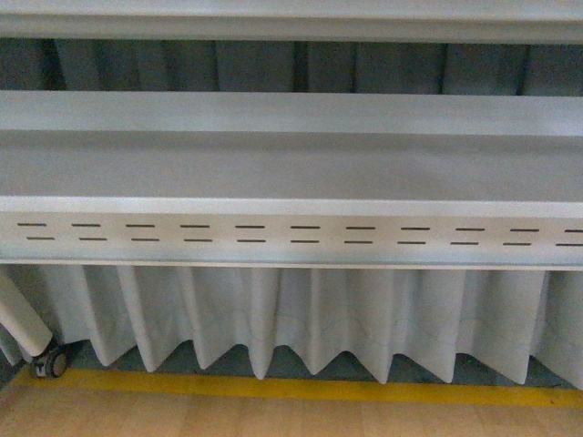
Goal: Wind up and store yellow beetle toy
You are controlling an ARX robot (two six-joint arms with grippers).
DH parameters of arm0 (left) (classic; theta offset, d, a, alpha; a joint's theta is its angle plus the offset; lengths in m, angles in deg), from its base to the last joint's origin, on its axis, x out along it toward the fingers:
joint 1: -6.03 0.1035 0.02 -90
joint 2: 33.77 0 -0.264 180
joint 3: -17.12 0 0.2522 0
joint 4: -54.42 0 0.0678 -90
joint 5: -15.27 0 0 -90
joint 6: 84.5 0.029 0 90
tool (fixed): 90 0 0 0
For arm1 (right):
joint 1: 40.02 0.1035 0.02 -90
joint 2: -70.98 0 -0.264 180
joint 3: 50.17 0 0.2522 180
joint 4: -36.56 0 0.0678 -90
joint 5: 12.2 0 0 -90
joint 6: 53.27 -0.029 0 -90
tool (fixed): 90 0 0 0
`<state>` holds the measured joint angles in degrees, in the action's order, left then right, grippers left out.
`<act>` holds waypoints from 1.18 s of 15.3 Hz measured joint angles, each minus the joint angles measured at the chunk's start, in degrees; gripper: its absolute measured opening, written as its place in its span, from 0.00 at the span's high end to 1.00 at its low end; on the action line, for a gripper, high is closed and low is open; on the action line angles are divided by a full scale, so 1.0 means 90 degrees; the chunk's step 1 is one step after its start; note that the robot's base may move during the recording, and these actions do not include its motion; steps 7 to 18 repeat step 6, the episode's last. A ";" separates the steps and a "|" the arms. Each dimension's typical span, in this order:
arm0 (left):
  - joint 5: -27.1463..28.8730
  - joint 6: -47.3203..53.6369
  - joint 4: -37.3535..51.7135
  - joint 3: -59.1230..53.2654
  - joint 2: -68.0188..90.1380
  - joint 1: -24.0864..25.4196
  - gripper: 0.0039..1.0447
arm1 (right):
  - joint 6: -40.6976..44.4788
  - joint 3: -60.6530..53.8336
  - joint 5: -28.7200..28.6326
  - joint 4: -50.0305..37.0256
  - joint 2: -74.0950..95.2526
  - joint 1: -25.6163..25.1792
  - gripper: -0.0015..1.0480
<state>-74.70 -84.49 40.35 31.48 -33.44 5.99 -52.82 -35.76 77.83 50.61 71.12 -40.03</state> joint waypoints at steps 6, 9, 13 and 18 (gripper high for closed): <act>0.0000 0.0000 0.0002 0.0000 0.0000 0.0000 0.06 | 0.0000 0.0000 0.0000 0.0000 0.0002 0.0000 0.06; 0.0000 0.0000 0.0002 0.0000 0.0000 0.0000 0.06 | 0.0000 0.0000 0.0000 0.0000 0.0002 0.0000 0.06; 0.0000 0.0000 0.0002 0.0000 0.0000 0.0000 0.06 | 0.0000 0.0000 0.0000 0.0000 0.0002 0.0000 0.06; 0.0000 0.0000 0.0002 0.0000 0.0000 0.0000 0.06 | 0.0000 0.0000 0.0000 0.0000 0.0002 0.0000 0.06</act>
